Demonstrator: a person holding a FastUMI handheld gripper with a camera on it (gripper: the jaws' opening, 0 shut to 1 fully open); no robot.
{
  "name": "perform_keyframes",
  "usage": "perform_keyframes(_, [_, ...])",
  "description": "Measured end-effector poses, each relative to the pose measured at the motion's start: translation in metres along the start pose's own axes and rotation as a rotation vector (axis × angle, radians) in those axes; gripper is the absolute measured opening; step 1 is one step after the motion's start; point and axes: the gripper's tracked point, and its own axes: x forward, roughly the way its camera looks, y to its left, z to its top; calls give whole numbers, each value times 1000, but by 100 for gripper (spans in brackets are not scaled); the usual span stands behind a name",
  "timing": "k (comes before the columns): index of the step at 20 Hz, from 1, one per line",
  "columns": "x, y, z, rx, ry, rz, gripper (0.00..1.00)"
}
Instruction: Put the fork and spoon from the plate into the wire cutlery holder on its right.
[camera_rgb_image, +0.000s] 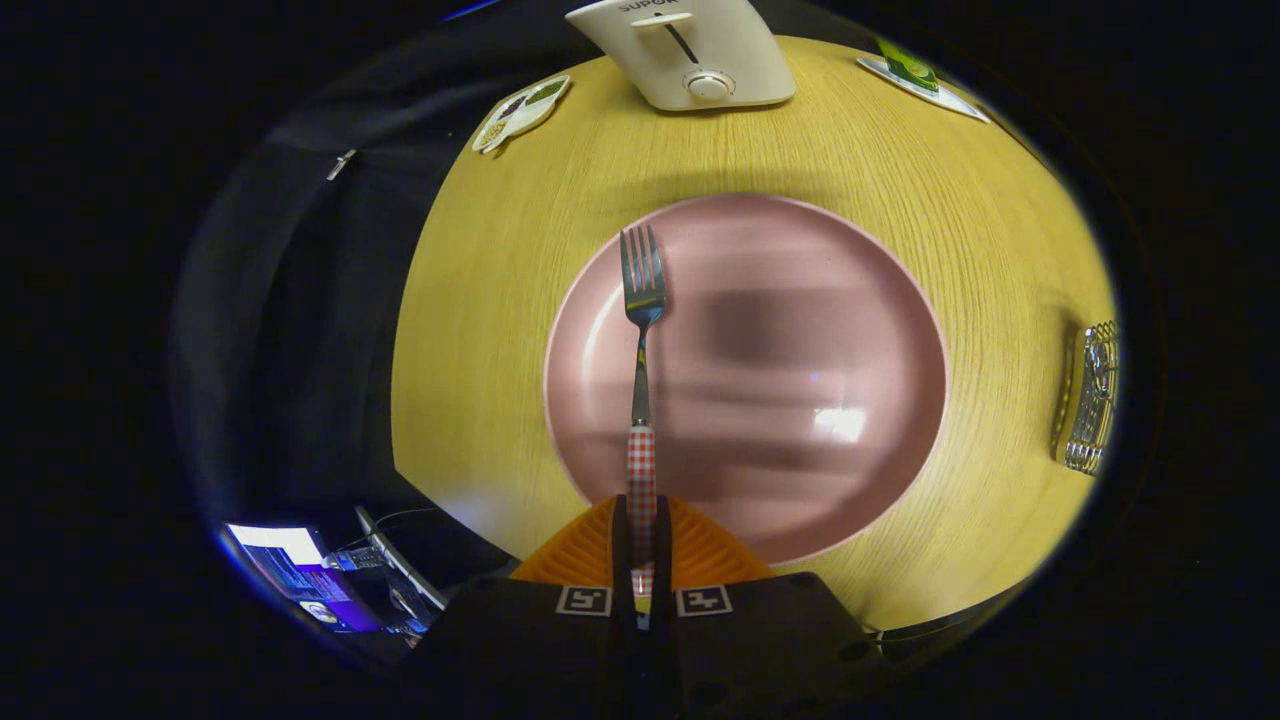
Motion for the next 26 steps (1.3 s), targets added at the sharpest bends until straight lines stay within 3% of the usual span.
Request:
perform_keyframes(4, [-36, -12, 3, -27, -37, 4, 8])
perform_keyframes(10, [-118, -56, -1, -142, -88, -64, 8])
perform_keyframes(17, [-206, -121, -8, -65, -88, -147, 9])
perform_keyframes(26, [-263, -166, -6, -25, -5, -138, 8])
